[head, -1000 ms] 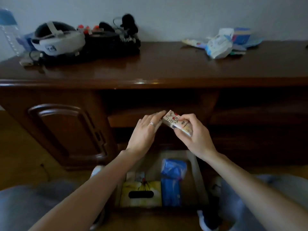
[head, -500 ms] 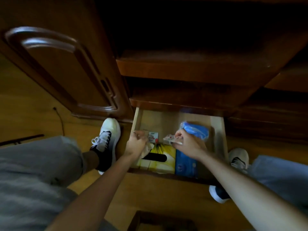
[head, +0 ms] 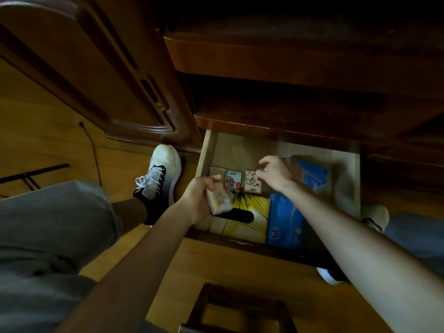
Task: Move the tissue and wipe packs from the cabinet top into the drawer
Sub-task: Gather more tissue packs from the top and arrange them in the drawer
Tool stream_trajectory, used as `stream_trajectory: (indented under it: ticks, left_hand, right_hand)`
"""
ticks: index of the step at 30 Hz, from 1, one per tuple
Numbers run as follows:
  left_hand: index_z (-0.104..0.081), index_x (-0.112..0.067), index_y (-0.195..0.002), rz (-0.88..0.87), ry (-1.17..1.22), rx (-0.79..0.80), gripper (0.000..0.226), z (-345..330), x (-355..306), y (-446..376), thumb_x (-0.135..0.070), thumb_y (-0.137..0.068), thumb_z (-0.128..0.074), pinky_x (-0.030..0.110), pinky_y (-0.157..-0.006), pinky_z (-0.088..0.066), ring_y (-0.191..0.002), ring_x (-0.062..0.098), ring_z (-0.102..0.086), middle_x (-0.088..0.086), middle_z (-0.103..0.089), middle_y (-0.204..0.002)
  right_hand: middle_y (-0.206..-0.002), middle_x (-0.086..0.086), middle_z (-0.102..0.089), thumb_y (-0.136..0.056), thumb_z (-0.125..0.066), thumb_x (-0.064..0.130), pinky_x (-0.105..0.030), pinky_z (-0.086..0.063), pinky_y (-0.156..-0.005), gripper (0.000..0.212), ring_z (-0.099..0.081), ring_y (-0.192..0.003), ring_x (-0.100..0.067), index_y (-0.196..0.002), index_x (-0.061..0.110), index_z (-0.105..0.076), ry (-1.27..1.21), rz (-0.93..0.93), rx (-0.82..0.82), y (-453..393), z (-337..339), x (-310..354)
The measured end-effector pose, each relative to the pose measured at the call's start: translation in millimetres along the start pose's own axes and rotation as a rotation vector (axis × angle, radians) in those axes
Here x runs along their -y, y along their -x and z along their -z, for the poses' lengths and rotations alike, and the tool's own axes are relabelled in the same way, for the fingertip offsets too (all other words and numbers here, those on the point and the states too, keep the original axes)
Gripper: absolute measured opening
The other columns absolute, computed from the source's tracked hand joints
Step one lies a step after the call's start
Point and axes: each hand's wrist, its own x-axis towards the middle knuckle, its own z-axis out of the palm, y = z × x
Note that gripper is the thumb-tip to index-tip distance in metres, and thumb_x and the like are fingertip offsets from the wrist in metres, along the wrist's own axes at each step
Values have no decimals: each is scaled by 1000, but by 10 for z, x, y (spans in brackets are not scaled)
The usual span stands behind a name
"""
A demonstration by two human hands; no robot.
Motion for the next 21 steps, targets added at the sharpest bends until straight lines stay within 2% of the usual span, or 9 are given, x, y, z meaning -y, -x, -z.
stream_trajectory:
  ticks: [3, 6, 7, 9, 11, 13, 16, 19, 21]
  left_hand:
    - [-60, -13, -96, -3, 14, 3, 43, 0, 26, -39, 2, -57, -48, 44, -80, -56, -83, 28, -65, 12, -68, -88]
    - [-58, -12, -98, -9, 1, 8, 43, 24, 52, -67, 1, -58, -48, 45, -87, -52, -83, 30, -64, 12, -65, -87]
    - [-57, -12, -98, -12, -4, 6, 43, 32, 57, -67, 1, -59, -48, 46, -87, -50, -82, 31, -64, 12, -65, -86]
    - [-54, -12, -101, -22, -6, 7, 44, 34, 63, -62, 2, -60, -46, 46, -87, -49, -77, 31, -63, 13, -63, -83]
    - [-53, -10, -101, -24, 11, 10, 42, 28, 76, -67, 3, -62, -44, 46, -87, -47, -75, 31, -61, 13, -61, -81]
    - [-52, -9, -98, -20, 31, 13, 40, 13, 82, -78, 3, -62, -44, 46, -85, -47, -76, 31, -59, 14, -60, -80]
    - [-52, -10, -99, -25, 54, 19, 39, -6, 72, -108, 1, -61, -49, 45, -84, -49, -82, 31, -58, 15, -62, -83]
    - [-54, -10, -102, -18, 71, 26, 40, -17, 60, -148, -2, -63, -53, 43, -82, -52, -82, 28, -59, 16, -64, -88]
    - [-55, -9, -101, -7, 74, 35, 36, -21, 61, -163, -2, -66, -53, 42, -86, -52, -81, 28, -60, 16, -63, -91]
  right_hand:
    - [-125, 1, -67, -86, -76, 44, -37, -49, -84, 57, -56, -121, -28, -138, 32, -56, 444, 125, 51, -35, -58, 48]
    - [-114, -2, -70, -89, -70, 38, -39, -40, -78, 37, -48, -123, -31, -122, 28, -59, 578, 148, 130, -50, -212, 52]
    - [-110, -3, -71, -88, -69, 40, -39, -38, -76, 31, -49, -119, -30, -115, 27, -61, 544, 144, 130, -64, -243, 39]
    - [-104, -2, -70, -84, -73, 50, -39, -41, -76, 34, -53, -112, -27, -106, 26, -63, 476, 163, 156, -113, -276, 41]
    - [-101, -1, -69, -79, -76, 58, -36, -44, -73, 41, -59, -103, -24, -102, 26, -65, 441, 179, 232, -153, -269, 81]
    - [-100, 1, -70, -80, -74, 60, -35, -49, -75, 40, -63, -95, -23, -101, 27, -68, 379, 173, 288, -185, -260, 85]
    - [-104, 6, -71, -87, -68, 58, -37, -56, -82, 33, -67, -91, -17, -109, 33, -69, 60, 97, 222, -198, -145, -39]
    - [-84, 10, -68, -89, -61, 61, -27, -50, -62, 33, -65, -76, -11, -90, 28, -69, -261, -8, 55, -179, 39, -192]
    - [-84, 2, -69, -92, -58, 60, -31, -53, -65, 40, -67, -79, -18, -86, 22, -68, -511, -107, 89, -160, 98, -226]
